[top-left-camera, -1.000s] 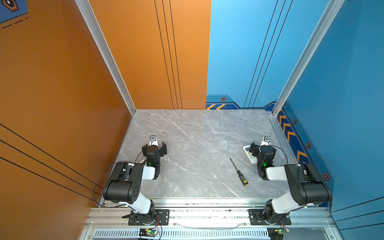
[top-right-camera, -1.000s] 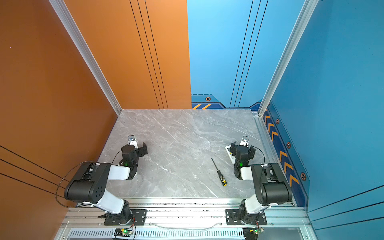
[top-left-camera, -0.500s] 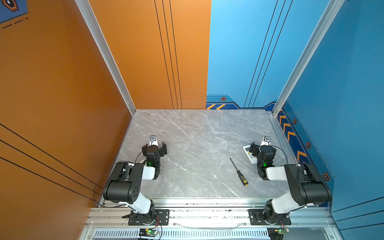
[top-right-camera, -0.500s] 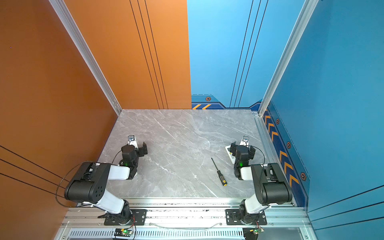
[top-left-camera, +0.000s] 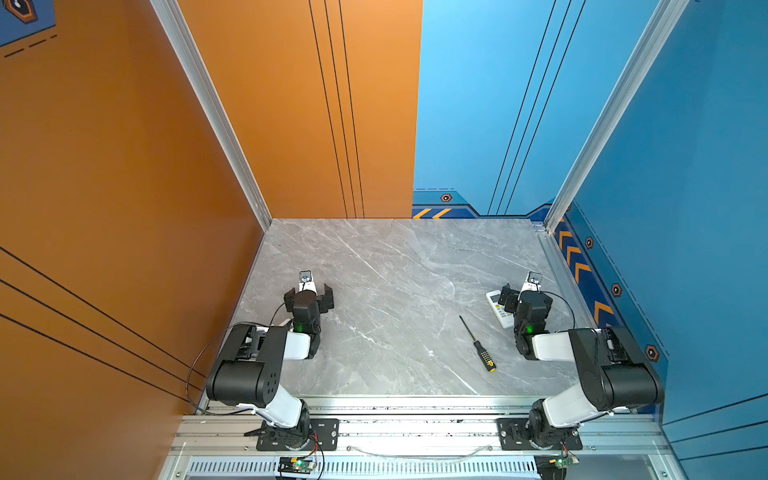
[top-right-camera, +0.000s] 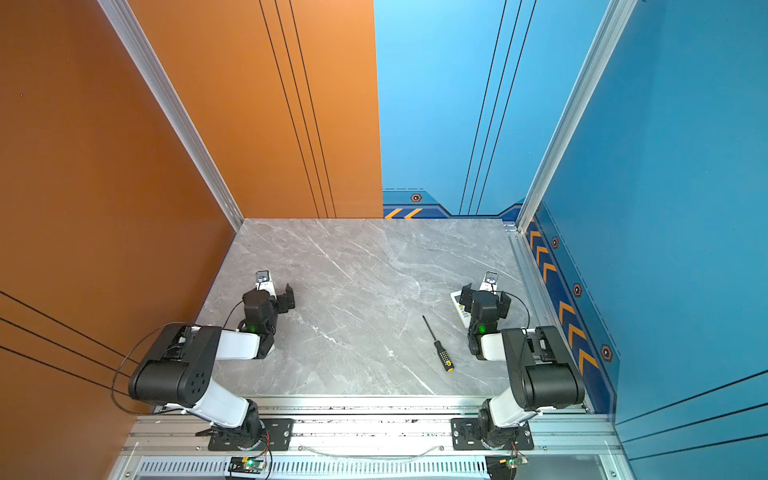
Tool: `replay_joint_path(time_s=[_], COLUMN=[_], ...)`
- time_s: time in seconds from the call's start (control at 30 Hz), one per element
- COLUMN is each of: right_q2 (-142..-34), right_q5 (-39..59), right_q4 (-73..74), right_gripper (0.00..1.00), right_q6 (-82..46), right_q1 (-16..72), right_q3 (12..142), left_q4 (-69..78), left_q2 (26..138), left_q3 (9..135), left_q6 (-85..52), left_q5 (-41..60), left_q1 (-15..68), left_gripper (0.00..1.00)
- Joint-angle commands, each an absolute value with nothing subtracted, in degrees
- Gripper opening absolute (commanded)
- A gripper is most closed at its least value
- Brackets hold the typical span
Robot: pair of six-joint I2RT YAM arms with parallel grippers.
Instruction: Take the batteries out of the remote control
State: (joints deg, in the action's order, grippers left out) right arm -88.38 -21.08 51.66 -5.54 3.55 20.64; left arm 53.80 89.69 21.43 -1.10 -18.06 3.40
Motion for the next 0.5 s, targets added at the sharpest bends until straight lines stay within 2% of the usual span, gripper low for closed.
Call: replay_joint_path(time_s=[0.0, 0.07, 0.1, 0.13, 0.17, 0.23, 0.3, 0.4, 0.47], right_q2=[-87.2, -83.8, -80.7, -75.4, -72.8, -70.4, -70.5, -72.0, -72.2], right_q5=[-21.6, -19.5, -25.8, -31.8, -32.2, -24.5, -14.4, -4.7, -0.7], right_q4=[52.6, 50.7, 44.5, 29.0, 13.6, -11.1, -25.6, -40.0, -44.5], right_gripper=[1.00, 1.00, 1.00, 1.00, 1.00, 1.00, 1.00, 1.00, 1.00], right_q6=[-5.9, -2.4, -0.9, -2.5, -6.5, -13.6, -15.4, -13.2, -11.2], right_q1=[3.7, 5.8, 8.6, 11.0, 11.0, 8.8, 6.2, 4.7, 4.6], right_q3=[20.4, 20.6, 22.7, 29.1, 34.8, 46.4, 52.8, 58.0, 58.1], left_q4=[54.9, 53.7, 50.7, 45.7, 39.8, 20.4, 3.3, -16.1, -24.4], left_q2=[89.2, 86.7, 84.3, 80.4, 76.2, 68.4, 64.6, 65.1, 67.9], left_q3=[20.5, 20.5, 21.1, 22.3, 24.2, 31.1, 38.9, 48.8, 54.0], left_q6=[-1.4, 0.6, 1.6, 2.6, 3.0, -2.0, -12.5, -26.8, -32.5], left_q5=[-18.3, -16.4, -17.3, -20.6, -24.1, -24.8, -20.8, -12.9, -8.8], left_q1=[3.2, 4.0, 5.0, 6.6, 8.7, 11.6, 13.4, 17.1, 20.4], left_gripper=[0.98, 0.98, 0.98, 0.98, 0.98, 0.98, 0.98, 0.98, 0.98])
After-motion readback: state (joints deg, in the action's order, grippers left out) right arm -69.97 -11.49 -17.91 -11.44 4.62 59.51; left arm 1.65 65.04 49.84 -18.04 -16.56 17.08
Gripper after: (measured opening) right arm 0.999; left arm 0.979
